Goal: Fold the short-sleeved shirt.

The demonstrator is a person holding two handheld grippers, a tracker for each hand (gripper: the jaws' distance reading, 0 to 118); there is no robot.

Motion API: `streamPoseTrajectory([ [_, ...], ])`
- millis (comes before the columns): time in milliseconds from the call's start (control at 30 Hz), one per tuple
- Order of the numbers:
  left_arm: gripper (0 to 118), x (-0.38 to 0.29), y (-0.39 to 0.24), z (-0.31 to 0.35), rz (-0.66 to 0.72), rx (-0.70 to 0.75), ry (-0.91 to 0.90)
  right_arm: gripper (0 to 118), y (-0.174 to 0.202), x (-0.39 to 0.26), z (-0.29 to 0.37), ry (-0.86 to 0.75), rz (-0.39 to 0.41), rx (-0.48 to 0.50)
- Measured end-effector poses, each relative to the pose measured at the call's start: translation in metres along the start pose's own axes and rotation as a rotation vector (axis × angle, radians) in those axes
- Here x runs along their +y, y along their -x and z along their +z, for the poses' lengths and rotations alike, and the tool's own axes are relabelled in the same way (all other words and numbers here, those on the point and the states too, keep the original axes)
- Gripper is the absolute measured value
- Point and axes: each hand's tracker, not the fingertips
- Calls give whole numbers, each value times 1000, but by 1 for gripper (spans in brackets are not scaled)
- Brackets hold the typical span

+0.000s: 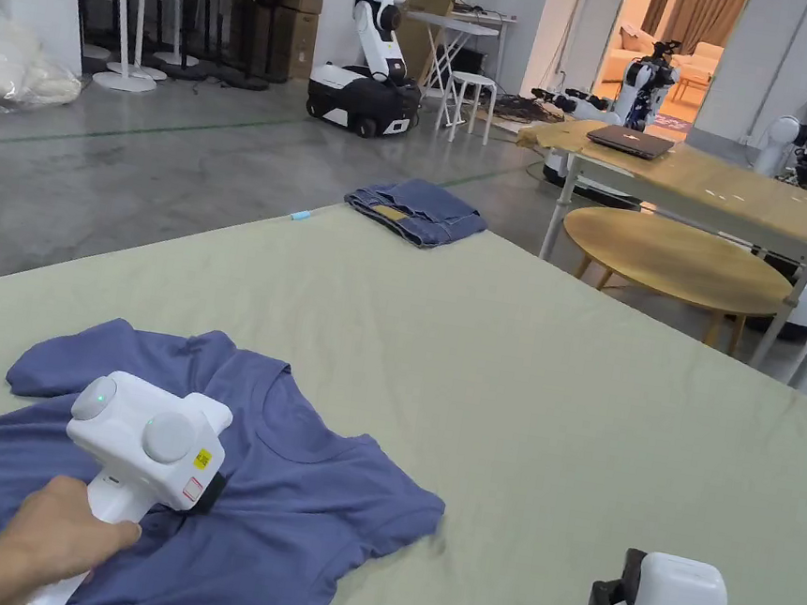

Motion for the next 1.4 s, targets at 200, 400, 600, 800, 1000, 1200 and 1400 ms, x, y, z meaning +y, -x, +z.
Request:
streamPoseTrajectory([
  [200, 0, -10, 18, 22, 111, -76, -176, 0, -6, -2, 1, 12, -19, -12],
  [400, 0, 10, 22, 75, 137, -122, -359, 0, -20, 7, 6, -9, -31, -34],
  [600, 0, 59, 2, 136, 111, -171, -534, 0, -39, 23, 16, -51, -51, -76],
  [800, 0, 108, -56, 200, 4, -278, -657, 0, -65, 32, 33, -80, -64, -140],
  [1000, 0, 151, -129, 214, -107, -479, -708, 0, -97, 34, 56, -100, -66, -216],
  [1200, 0, 171, -238, 220, -262, -639, -700, 0, -140, 30, 81, -102, -78, -323],
  [1400, 0, 159, -345, 212, -420, -830, -652, 0, -184, 19, 116, -103, -84, -442],
])
